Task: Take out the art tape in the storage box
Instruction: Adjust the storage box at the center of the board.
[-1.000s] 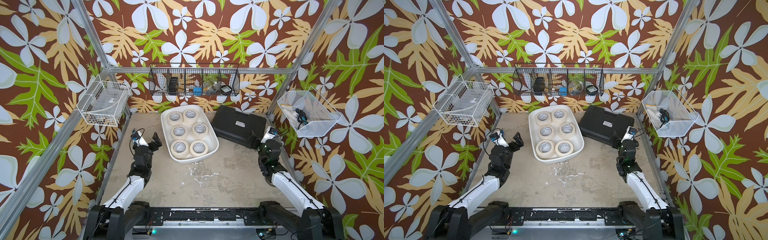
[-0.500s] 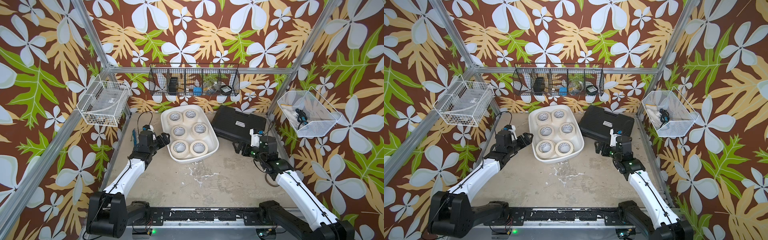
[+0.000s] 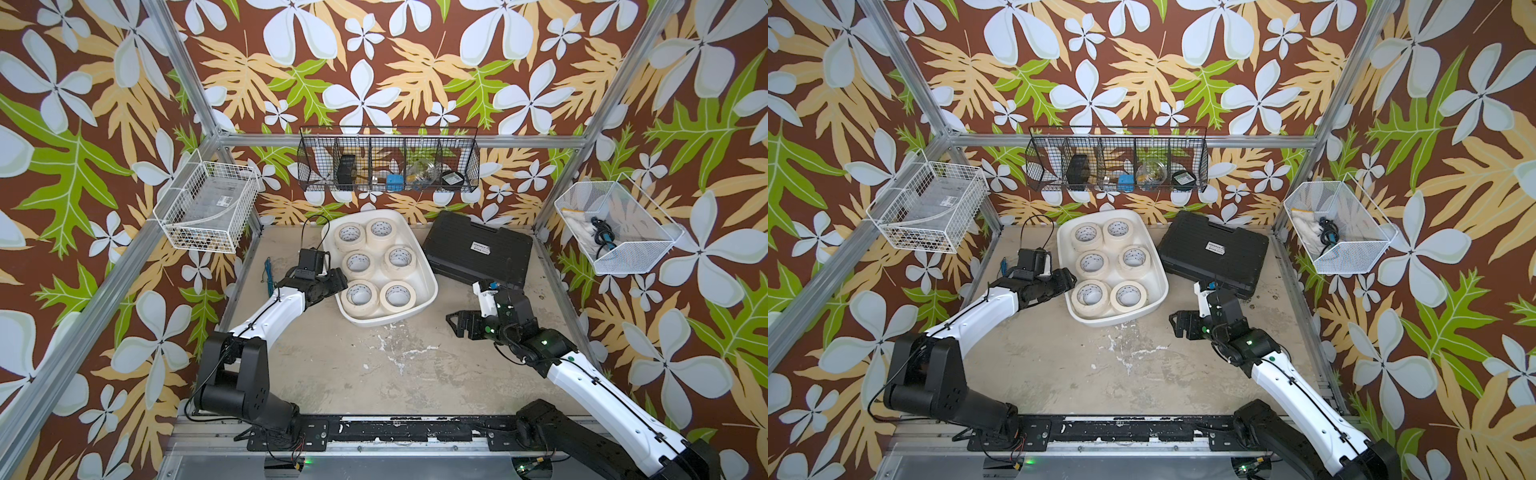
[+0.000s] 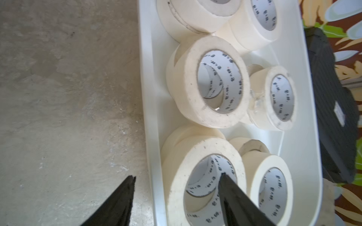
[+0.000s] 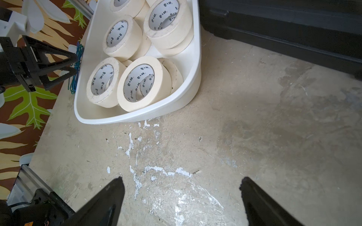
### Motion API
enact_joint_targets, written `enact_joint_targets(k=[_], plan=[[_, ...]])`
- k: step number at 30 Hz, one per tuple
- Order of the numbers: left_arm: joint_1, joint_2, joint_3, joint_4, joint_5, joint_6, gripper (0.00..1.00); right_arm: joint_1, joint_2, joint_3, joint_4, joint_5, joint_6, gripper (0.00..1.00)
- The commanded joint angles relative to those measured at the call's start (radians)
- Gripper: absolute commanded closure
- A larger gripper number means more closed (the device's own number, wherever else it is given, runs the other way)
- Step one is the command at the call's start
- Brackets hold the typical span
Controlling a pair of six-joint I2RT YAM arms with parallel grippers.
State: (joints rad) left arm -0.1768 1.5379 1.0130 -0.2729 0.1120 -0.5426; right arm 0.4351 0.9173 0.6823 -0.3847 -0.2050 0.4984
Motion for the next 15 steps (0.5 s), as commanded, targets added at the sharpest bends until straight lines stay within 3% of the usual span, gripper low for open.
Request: enact_joint_targets(k=[1, 5, 8, 10, 15], plan=[[-0.001, 0.039, 0.010, -0.038, -0.035, 0.018, 0.43, 0.002, -0.006, 0.004, -0.019, 0.028, -0.005, 0.05], [-0.001, 0.060, -0.001, -0.039, -0.049, 0.010, 0.55, 0.002, -0.008, 0.008, -0.028, 0.035, -0.016, 0.05], [0.000, 0.049, -0.024, -0.042, -0.057, 0.017, 0.75, 0.002, -0.011, 0.001, -0.025, 0.035, -0.020, 0.05], [0.000, 0.040, -0.033, -0.058, -0.077, 0.024, 0.83, 0.002, -0.006, -0.001, -0.021, 0.035, -0.024, 0.05], [0.000, 0.012, -0.037, -0.148, -0.126, 0.062, 0.92, 0.002, 0.006, -0.001, -0.018, 0.034, -0.035, 0.05]])
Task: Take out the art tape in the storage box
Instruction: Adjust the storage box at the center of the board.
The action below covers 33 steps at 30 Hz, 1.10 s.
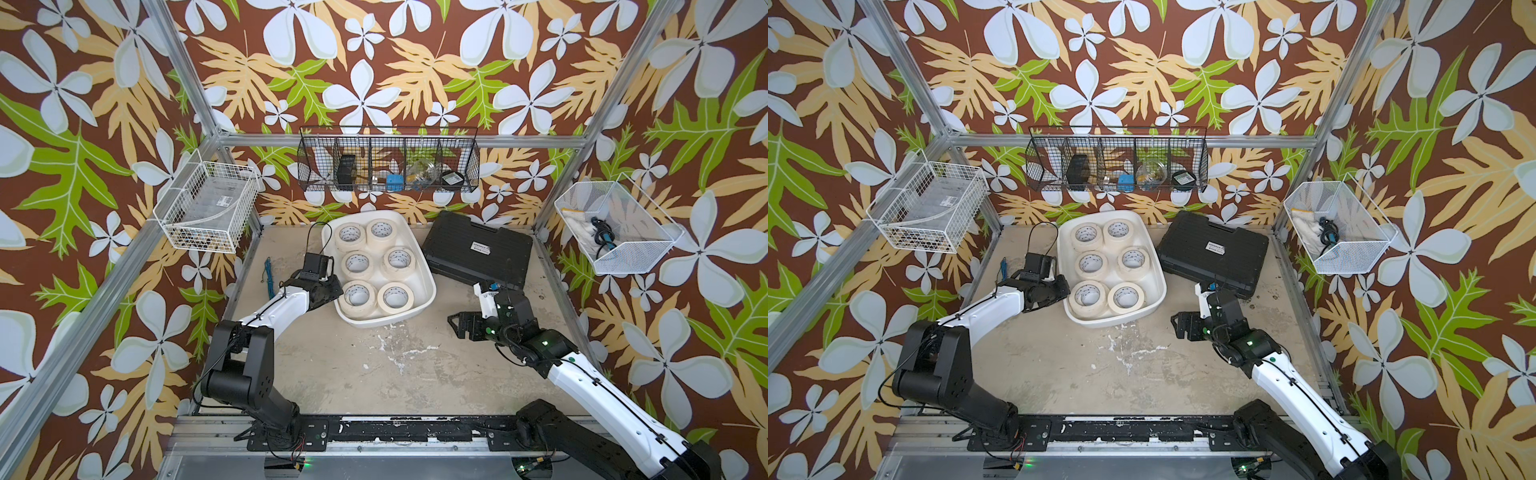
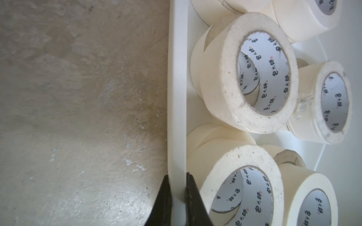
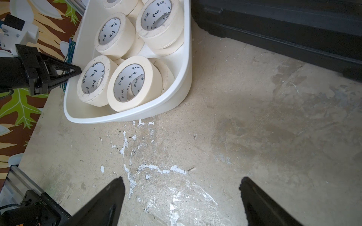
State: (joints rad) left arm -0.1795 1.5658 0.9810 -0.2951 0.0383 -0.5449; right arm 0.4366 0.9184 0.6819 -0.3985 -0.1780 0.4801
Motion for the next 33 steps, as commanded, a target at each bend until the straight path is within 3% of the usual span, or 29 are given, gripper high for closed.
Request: enact_joint_targets(k=[1, 17, 29, 31, 33], plan=[[0.003, -0.024, -0.004, -0.141, -0.052, 0.072, 0.92, 0.000, 0.005, -0.001, -0.003, 0.005, -0.018, 0.05], [-0.022, -0.130, -0.054, -0.260, 0.068, 0.401, 1.00, 0.006, 0.028, -0.024, 0.056, -0.047, -0.013, 0.06], [-0.037, -0.050, 0.025, -0.244, -0.020, 0.366, 1.00, 0.037, 0.048, -0.012, 0.084, -0.044, 0.011, 0.07], [-0.037, -0.048, 0.048, -0.260, -0.064, 0.344, 0.96, 0.040, 0.050, -0.008, 0.080, -0.044, 0.009, 0.07], [-0.036, -0.067, 0.064, -0.269, -0.095, 0.317, 0.77, 0.041, 0.047, -0.002, 0.070, -0.043, 0.005, 0.07]])
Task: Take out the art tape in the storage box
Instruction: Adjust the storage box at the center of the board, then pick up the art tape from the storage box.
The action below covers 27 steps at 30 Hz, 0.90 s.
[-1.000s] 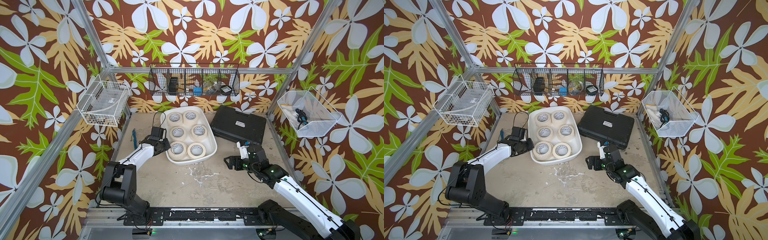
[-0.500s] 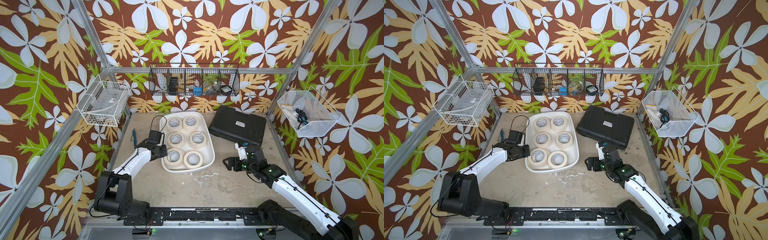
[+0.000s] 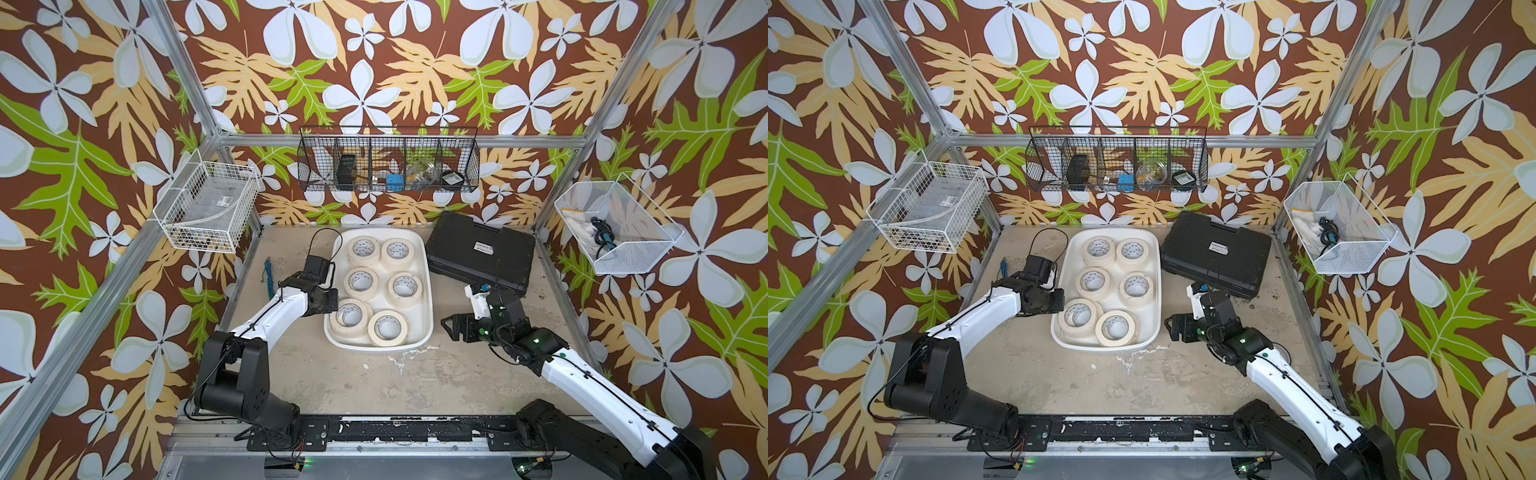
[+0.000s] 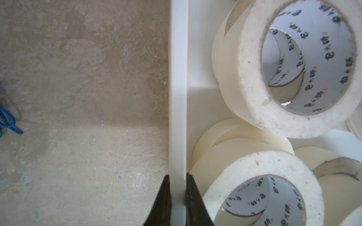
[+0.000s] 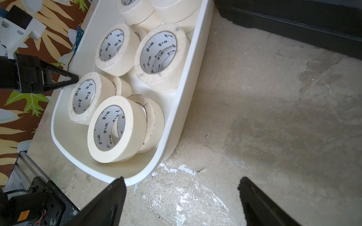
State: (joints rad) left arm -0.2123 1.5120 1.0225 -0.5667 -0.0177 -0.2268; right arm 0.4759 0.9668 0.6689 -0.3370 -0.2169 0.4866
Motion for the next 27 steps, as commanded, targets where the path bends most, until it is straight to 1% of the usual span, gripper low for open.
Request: enact_joint_targets(k=[1, 2, 3, 6, 8, 11, 14, 17, 20, 24, 27], plan=[[-0.004, -0.029, 0.028, -0.001, -0.055, -0.015, 0.68, 0.001, -0.004, 0.013, 0.002, -0.001, -0.001, 0.07], [-0.004, -0.052, 0.033, -0.003, -0.069, -0.026, 0.59, 0.001, -0.008, 0.016, -0.003, 0.000, -0.003, 0.07], [-0.004, -0.076, 0.037, -0.004, -0.070, -0.031, 0.54, 0.001, -0.012, 0.018, -0.009, 0.004, -0.006, 0.07], [-0.003, -0.145, 0.048, -0.007, -0.060, -0.037, 0.47, 0.002, -0.024, 0.026, -0.022, 0.011, -0.011, 0.06], [-0.004, -0.175, 0.054, -0.008, -0.038, -0.043, 0.45, 0.003, -0.027, 0.027, -0.027, 0.011, -0.012, 0.07], [-0.003, -0.192, 0.053, 0.007, 0.035, -0.070, 0.44, 0.002, -0.028, 0.028, -0.023, 0.002, -0.004, 0.07], [-0.003, -0.183, 0.035, 0.070, 0.103, -0.123, 0.44, 0.004, -0.025, 0.031, -0.020, -0.007, 0.004, 0.07], [-0.003, -0.143, 0.036, 0.128, 0.127, -0.176, 0.44, 0.007, -0.025, 0.036, -0.022, -0.007, 0.010, 0.07], [-0.005, -0.091, 0.046, 0.182, 0.119, -0.210, 0.44, 0.013, -0.027, 0.037, -0.022, -0.010, 0.018, 0.07], [-0.015, 0.000, 0.078, 0.209, 0.091, -0.238, 0.44, 0.023, -0.031, 0.031, -0.018, -0.009, 0.031, 0.08], [-0.051, 0.062, 0.103, 0.221, 0.030, -0.253, 0.44, 0.033, -0.029, 0.027, -0.016, -0.004, 0.039, 0.08]])
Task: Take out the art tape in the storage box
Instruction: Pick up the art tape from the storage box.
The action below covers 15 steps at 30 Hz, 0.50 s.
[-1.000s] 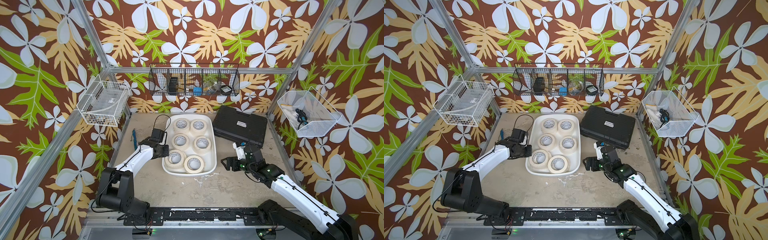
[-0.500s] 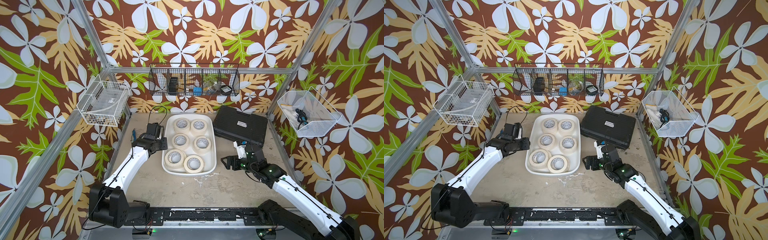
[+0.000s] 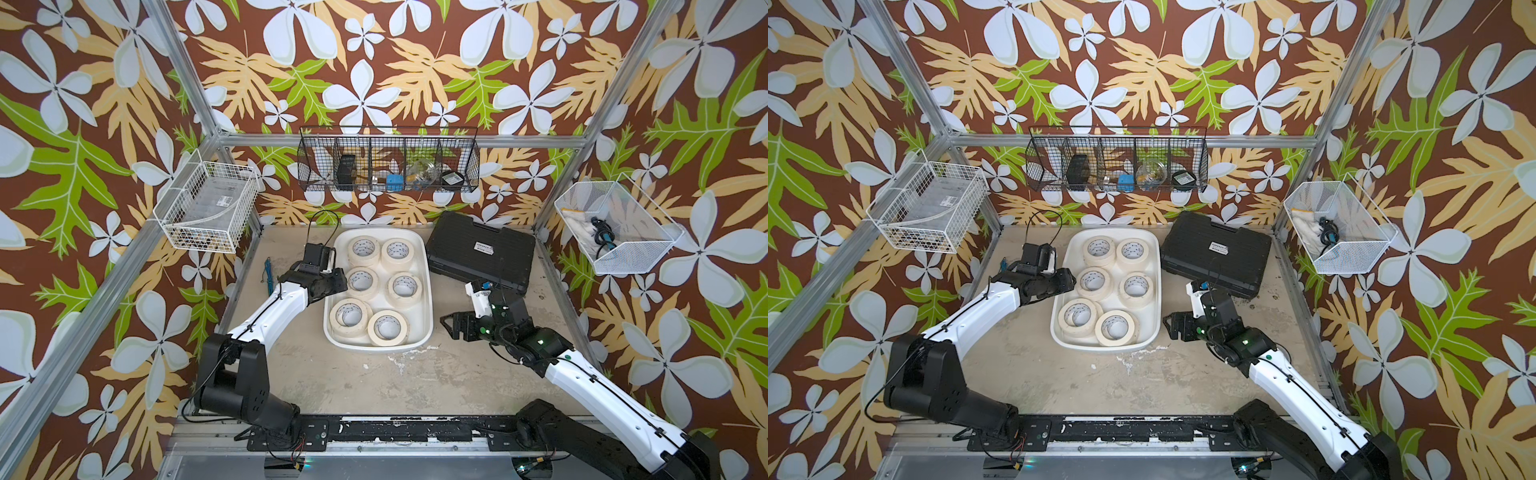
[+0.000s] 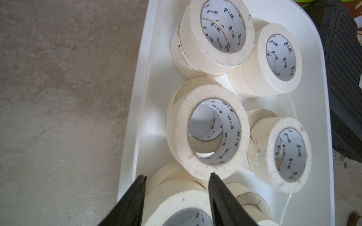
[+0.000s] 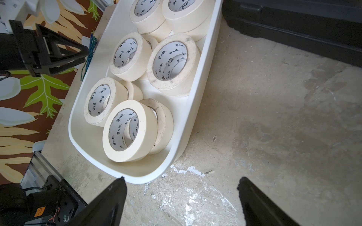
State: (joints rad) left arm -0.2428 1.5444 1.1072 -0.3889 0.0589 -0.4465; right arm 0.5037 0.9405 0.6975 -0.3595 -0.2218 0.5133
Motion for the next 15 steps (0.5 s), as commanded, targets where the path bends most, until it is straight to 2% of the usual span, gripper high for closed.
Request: enact_joint_targets(k=[1, 6, 15], plan=[[-0.032, 0.049, 0.022, 0.054, -0.055, -0.043, 0.44, 0.009, -0.003, -0.002, 0.007, 0.004, 0.014, 0.08], [-0.047, 0.130, 0.033, 0.070, -0.115, -0.087, 0.44, 0.023, 0.001, 0.004, 0.000, 0.010, 0.019, 0.08], [-0.051, 0.198, 0.049, 0.093, -0.113, -0.089, 0.47, 0.037, -0.007, -0.012, -0.004, 0.022, 0.022, 0.08]])
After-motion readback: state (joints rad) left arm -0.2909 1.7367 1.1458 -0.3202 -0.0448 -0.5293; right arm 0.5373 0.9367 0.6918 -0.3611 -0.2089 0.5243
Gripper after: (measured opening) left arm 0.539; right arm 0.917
